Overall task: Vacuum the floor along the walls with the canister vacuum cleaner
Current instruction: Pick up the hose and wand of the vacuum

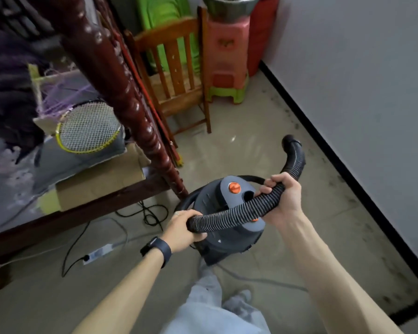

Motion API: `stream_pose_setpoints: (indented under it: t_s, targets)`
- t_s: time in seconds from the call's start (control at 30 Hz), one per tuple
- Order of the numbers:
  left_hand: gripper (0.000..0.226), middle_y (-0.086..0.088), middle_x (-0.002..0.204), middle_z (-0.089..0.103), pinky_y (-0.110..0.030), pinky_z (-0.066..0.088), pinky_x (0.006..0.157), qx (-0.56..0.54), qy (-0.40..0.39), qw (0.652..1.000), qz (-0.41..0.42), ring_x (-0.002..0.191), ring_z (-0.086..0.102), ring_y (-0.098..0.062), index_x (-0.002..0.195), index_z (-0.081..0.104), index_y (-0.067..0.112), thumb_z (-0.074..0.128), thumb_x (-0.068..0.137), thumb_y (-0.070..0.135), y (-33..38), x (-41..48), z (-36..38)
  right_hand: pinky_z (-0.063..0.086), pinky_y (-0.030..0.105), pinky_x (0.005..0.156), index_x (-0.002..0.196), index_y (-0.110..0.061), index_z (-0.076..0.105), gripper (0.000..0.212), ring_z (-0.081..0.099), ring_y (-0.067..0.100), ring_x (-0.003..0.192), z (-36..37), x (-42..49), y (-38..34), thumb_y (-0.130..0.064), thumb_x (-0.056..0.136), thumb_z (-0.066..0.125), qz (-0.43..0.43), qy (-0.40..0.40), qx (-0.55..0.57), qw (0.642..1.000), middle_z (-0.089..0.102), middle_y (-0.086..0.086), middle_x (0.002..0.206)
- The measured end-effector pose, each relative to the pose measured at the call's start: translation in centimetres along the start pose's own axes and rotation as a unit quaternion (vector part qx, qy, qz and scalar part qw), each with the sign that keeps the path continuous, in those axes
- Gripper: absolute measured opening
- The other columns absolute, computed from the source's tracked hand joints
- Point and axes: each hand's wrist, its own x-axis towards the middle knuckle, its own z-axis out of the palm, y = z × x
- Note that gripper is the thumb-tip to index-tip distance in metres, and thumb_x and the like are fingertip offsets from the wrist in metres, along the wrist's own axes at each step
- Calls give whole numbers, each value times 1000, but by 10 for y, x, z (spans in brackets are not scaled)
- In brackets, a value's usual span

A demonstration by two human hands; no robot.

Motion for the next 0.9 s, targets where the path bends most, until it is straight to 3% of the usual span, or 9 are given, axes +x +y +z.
stream_pose_setpoints:
  t_s: [0.1,0.23,0.33,0.4,0.47,0.57,0.7,0.8,0.9]
  targets:
    - [42,3,120,53,-33,47,101,-63,19,998,-9,109,57,-14,89,59,53,80,55,45,5,13,21,40,25,58,62,-20,41,20,38,10,47,-3,-20,-5,-11,77,51,-46,2,1,999,41,-8,62]
    - [57,-9,141,34,-41,43,105,-93,-9,995,-38,120,49,-28,107,51,51,78,57,51,44,33,29,41,26,64,62,-22,44,15,42,9,51,-5,-46,-39,-13,71,53,-115,-7,-13,993,43,-9,63]
    - [62,-15,152,17,-34,41,105,-142,-11,989,-25,123,44,-27,125,50,38,81,73,25,78,55,27,44,27,69,66,-22,45,14,46,9,54,-8,-62,-63,-14,68,56,-157,-9,-1,988,45,-10,64]
    - [53,-18,151,17,-29,42,100,-157,24,987,22,118,49,-31,114,55,39,79,75,13,99,70,26,46,27,71,65,-20,48,16,49,9,55,-11,-69,-74,-11,76,55,-186,3,16,982,47,-8,64]
    - [43,-19,147,19,-20,39,90,-125,48,989,62,114,50,-33,104,56,32,74,78,5,121,84,26,48,28,76,67,-18,52,19,53,11,57,-15,-73,-88,-11,85,54,-207,8,39,977,50,-6,65]
    - [34,-18,158,7,-15,28,90,-80,29,991,102,142,26,-27,102,53,25,70,82,4,155,108,19,54,32,84,78,-14,53,10,63,16,62,-26,-79,-117,-13,78,63,-235,20,112,965,56,-3,70]
    - [36,-13,160,9,-21,25,104,-5,34,986,160,146,21,-25,101,54,25,80,77,15,196,139,-1,50,45,103,93,-8,56,22,68,29,84,-61,-72,-164,-25,85,67,-236,96,239,937,63,3,82]
    - [38,-14,160,11,-26,25,111,39,54,985,161,146,23,-27,105,56,23,81,77,18,224,159,-17,52,49,97,105,-6,57,36,68,31,87,-103,-57,-189,-36,88,68,-232,165,277,918,64,7,81]
    - [39,-16,160,14,-25,26,111,78,80,981,160,147,23,-27,109,60,20,80,76,14,242,181,-31,56,44,90,105,-8,56,33,68,26,81,-147,-47,-221,-34,90,69,-237,215,286,903,60,4,86]
